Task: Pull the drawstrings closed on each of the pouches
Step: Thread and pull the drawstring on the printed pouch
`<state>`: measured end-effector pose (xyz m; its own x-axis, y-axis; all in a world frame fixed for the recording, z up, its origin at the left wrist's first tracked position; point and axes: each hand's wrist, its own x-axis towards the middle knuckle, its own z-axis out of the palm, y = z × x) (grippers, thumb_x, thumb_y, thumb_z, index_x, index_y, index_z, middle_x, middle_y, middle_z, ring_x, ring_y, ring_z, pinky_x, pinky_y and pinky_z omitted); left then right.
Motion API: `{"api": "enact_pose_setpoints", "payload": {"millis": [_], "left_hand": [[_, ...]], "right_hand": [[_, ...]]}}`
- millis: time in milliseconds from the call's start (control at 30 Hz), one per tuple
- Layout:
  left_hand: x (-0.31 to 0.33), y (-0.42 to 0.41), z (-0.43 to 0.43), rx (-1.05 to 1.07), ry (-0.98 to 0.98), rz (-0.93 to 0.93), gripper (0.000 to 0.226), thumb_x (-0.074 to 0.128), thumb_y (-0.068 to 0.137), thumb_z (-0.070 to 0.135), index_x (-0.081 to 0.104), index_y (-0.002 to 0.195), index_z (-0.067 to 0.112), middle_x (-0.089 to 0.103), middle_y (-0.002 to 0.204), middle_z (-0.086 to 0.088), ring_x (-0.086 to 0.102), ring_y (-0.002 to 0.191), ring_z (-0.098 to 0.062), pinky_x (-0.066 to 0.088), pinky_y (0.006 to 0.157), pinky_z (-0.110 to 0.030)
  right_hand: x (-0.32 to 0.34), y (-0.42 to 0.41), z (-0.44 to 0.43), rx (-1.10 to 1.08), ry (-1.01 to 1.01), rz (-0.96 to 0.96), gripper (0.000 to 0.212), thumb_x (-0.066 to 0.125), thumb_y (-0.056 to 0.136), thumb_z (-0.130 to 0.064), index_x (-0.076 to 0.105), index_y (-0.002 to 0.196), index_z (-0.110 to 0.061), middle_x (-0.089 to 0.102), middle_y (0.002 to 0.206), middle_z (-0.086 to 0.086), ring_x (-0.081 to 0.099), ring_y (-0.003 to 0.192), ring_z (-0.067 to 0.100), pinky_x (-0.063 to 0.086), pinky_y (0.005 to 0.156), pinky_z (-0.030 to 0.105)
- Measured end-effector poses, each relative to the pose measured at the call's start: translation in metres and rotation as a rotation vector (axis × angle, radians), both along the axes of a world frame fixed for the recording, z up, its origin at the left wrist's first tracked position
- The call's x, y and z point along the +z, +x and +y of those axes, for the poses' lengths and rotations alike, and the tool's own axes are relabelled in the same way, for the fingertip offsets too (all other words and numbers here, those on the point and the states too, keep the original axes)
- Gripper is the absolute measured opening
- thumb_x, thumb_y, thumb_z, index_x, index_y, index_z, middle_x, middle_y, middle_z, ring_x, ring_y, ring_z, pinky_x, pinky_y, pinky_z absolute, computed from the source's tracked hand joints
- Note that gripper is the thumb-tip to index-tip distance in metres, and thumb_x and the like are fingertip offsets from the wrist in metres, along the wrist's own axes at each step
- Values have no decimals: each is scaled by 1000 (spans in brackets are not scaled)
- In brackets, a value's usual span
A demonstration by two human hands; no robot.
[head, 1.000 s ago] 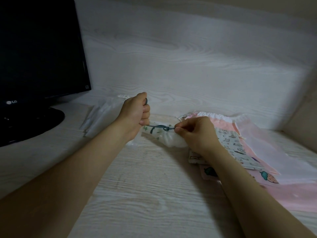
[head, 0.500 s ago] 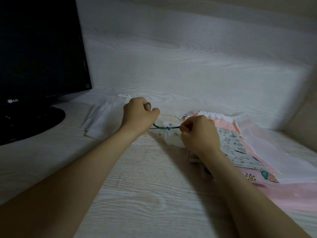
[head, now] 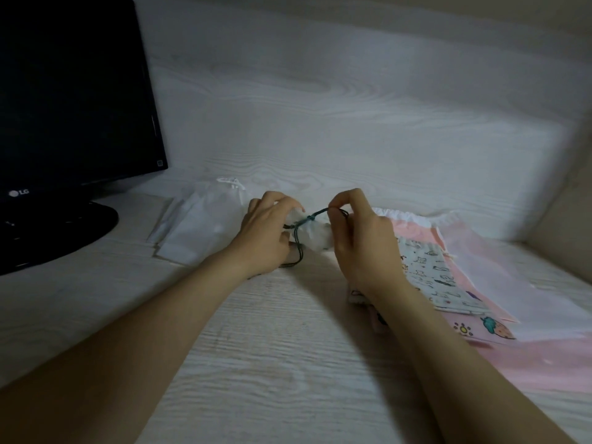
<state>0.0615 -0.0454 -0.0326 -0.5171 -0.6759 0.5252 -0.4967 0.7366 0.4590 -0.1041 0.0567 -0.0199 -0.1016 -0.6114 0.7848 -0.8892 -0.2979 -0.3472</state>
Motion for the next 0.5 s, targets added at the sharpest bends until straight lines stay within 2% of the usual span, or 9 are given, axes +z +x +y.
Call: {"api": "enact_pose_setpoints", "payload": {"millis": [100,167,200,267,333,367,400,433,500], "left_hand": [[3,0,-6,55,-1,74,33,55,95,-1,59,123,16,54,122,-1,46,116,-26,43,96,-37],[6,2,-9,35,21,165,21,54,103,4,63,117,16,61,107,2,55,95,-14,44,80,-25],[8,2,-8,12,38,214,18,52,105,5,64,112,17,64,99,2,55,80,-5,42,70,-19],[13,-1,-4,-11,64,320,19,47,107,6,62,102,18,64,85,-3,49,63,-6,38,60,-23],[20,-4,4,-42,123,447,21,42,109,7,59,100,16,68,83,-4,55,66,-17,42,63,-31],[24,-6,8,-59,165,511,23,39,110,8,59,101,17,70,86,0,61,73,-18,47,68,-32],[28,-8,12,-66,212,566,25,38,111,10,59,102,20,72,92,4,65,80,-13,52,75,-32],[31,-10,15,-63,265,614,26,37,112,12,60,105,21,71,100,4,66,88,-9,53,84,-29],[36,-10,16,-56,375,696,25,36,112,17,61,116,17,70,116,-8,66,104,-16,53,100,-37]], "right_hand": [[5,0,3,-11,-134,-64,3,49,107,-19,52,110,-18,45,51,-3,44,44,21,38,43,49],[10,3,7,-4,-226,-137,7,49,107,-15,52,112,-16,47,55,-3,46,47,20,38,46,47],[12,4,9,6,-262,-178,11,48,106,-14,53,117,-15,52,60,-1,50,51,19,40,50,46],[15,8,12,22,-293,-257,27,49,104,-12,49,130,-16,64,86,2,61,74,18,48,66,43],[15,10,13,-6,-302,-285,44,51,100,-12,43,142,-20,62,114,3,60,101,20,50,84,46],[14,9,13,-35,-301,-285,50,52,99,-13,39,146,-21,59,123,3,56,110,20,48,91,49],[13,9,12,-62,-290,-294,54,53,98,-14,36,149,-23,56,127,2,53,116,19,46,96,51],[13,8,12,-73,-275,-312,57,53,98,-16,34,151,-25,55,128,1,51,118,17,46,98,52],[13,7,11,-34,-240,-361,55,51,100,-18,31,151,-29,59,121,1,56,111,15,51,89,50]]}}
